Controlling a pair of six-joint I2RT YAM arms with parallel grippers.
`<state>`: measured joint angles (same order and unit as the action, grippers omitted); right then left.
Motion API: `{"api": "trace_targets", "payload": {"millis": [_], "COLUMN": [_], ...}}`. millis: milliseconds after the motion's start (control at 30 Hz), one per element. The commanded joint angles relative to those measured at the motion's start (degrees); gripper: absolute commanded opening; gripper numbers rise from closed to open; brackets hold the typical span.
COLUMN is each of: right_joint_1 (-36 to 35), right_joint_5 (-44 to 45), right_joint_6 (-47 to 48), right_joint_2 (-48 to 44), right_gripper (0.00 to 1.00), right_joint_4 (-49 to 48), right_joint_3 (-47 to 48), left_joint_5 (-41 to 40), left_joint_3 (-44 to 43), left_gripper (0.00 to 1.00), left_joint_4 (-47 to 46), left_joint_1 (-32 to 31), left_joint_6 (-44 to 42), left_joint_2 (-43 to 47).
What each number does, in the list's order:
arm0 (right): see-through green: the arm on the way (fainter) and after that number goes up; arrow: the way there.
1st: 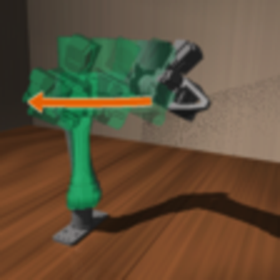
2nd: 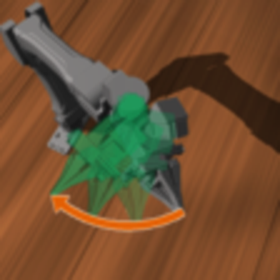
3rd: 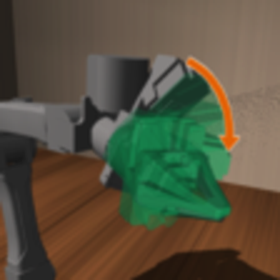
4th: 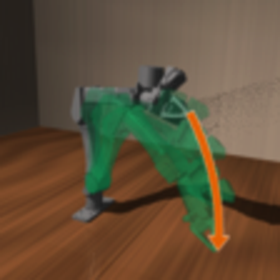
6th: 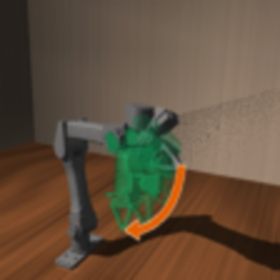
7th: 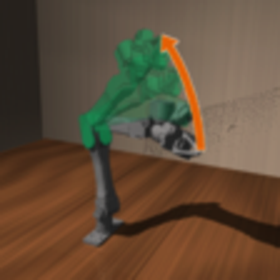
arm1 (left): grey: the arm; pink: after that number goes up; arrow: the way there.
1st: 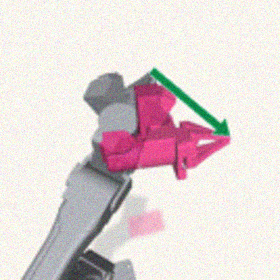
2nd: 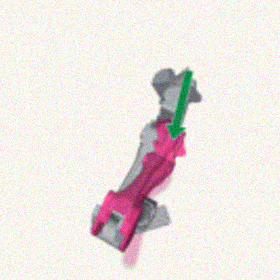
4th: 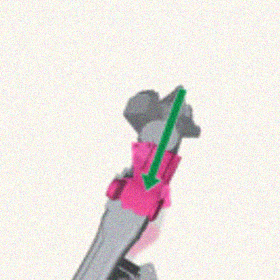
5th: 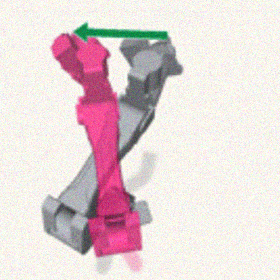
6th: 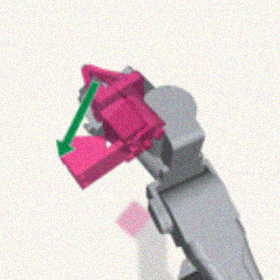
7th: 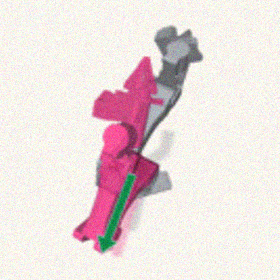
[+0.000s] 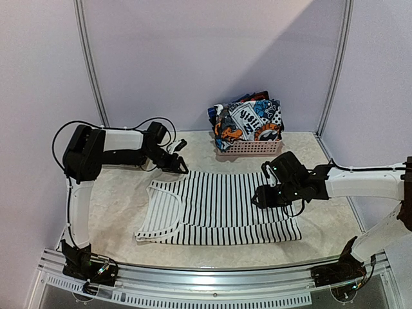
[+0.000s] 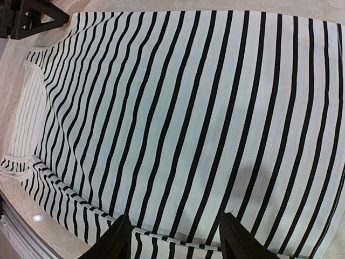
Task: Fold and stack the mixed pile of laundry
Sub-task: Pick up the 1/3-folded tank top from the center of the board.
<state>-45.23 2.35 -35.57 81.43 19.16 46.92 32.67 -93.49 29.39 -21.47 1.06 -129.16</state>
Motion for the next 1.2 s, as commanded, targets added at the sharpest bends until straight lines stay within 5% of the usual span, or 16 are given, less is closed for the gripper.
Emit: {"api": "trace_targets", "payload": {"millis": [0,733,1033,1167], "right_joint_1": [0.4,0.5,0.4,0.4], "right_joint_5": [-1.3,-3.8,-2.6,-0.6], "right_joint_6": [0.0,-0.8,-1.0,-1.0], "right_joint_2": [1.0,2.9,1.9,0.6], "right_gripper": [0.56,0.54,0.54,0.54], "right_joint_4": [-1.6,-3.2,-2.2,-1.8], "right_joint_3": [-1.0,-1.9,-2.4,-2.7], "left_joint_5": [2.2,4.7,3.9,3.4], "left_joint_3": [-3.6,-6.5,-3.8,-2.6], "left_gripper": [0.48,0.35,0.05,0.00], "left_joint_4": [0.1,-0.3,-2.7,-3.4], "left_joint_1": [0.6,-1.2,-1.7,-1.8], "left_joint_6": [-0.9,0.8,1.6,1.9], "left_joint_2": [-2.9,-6.8,-4.7,-2.8]}}
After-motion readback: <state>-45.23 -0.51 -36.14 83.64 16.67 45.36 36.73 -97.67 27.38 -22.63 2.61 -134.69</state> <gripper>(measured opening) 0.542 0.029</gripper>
